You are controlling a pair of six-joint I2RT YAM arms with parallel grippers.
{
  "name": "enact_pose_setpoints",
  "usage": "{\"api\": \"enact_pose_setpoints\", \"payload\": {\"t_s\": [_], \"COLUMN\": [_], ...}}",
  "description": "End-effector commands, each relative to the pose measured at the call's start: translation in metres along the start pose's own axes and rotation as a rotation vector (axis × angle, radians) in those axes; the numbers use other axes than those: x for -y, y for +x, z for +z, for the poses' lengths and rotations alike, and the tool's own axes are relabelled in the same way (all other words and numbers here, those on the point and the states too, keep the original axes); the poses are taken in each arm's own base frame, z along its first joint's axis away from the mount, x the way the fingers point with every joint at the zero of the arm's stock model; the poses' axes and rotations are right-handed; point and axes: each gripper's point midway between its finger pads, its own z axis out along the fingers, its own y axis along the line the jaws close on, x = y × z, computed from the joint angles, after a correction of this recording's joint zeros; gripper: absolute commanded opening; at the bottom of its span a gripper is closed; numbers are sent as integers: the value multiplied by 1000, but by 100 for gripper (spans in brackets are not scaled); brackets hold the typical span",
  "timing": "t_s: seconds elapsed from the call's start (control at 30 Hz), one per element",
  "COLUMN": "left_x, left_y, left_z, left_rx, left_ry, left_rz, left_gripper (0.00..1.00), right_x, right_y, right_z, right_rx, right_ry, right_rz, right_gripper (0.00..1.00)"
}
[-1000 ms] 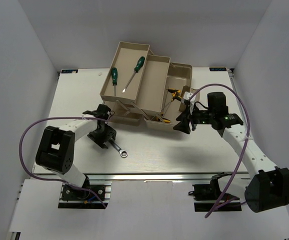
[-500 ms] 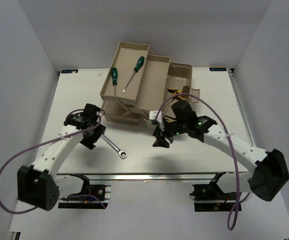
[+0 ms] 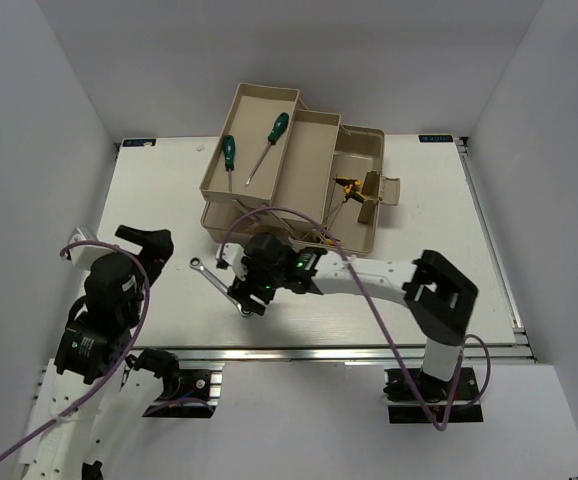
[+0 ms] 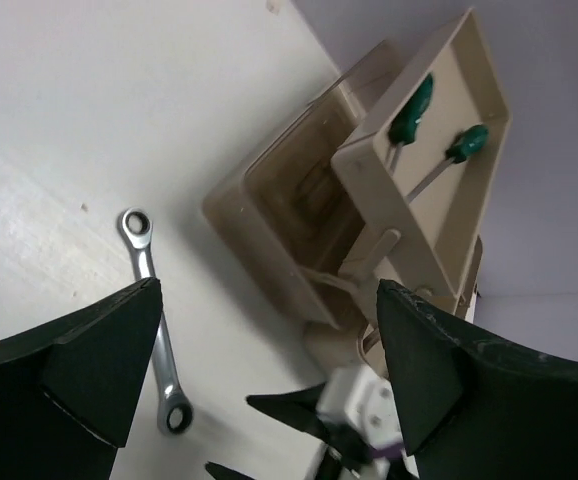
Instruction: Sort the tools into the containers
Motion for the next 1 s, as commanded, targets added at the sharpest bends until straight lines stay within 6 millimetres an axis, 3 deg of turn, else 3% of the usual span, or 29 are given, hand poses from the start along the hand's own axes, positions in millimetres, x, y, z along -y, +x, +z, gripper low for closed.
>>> {"api": "enact_pose_setpoints", "payload": {"t_s": [0.0, 0.07, 0.1, 0.2, 0.27, 0.4, 0.6, 0.77, 0.97], "left_x": [18, 19, 16, 19, 18, 13, 5, 5, 1], "left_y": [-20, -22, -21, -30, -33, -39, -35, -37, -35], "left_z": [2, 0, -1, -8, -13, -23, -27, -30, -30], "left_rx": [72, 50, 35, 46, 56, 90, 74, 82, 86], "left_ry": [53, 32, 14, 18, 26, 40, 22, 32, 33], "left_rz": [113, 170, 194, 219, 217, 199, 186, 166, 158], "left_gripper": [98, 98, 98, 98, 98, 98, 98, 98, 98], "right_x": [9, 12, 14, 20, 22, 31, 33, 37, 32], "right_y": [-31, -50, -35, -37, -38, -18, -2, 22, 61], "right_z": [26, 37, 55, 75, 81, 95, 101, 97, 76], "right_rx": [45, 71, 15, 4, 9, -32, -63, -124, -235], "right_ry": [96, 106, 110, 132, 158, 204, 224, 257, 265], "right_rz": [83, 141, 166, 198, 180, 199, 201, 182, 142], "right_gripper": [73, 72, 72, 72, 71, 71, 66, 43, 33]}}
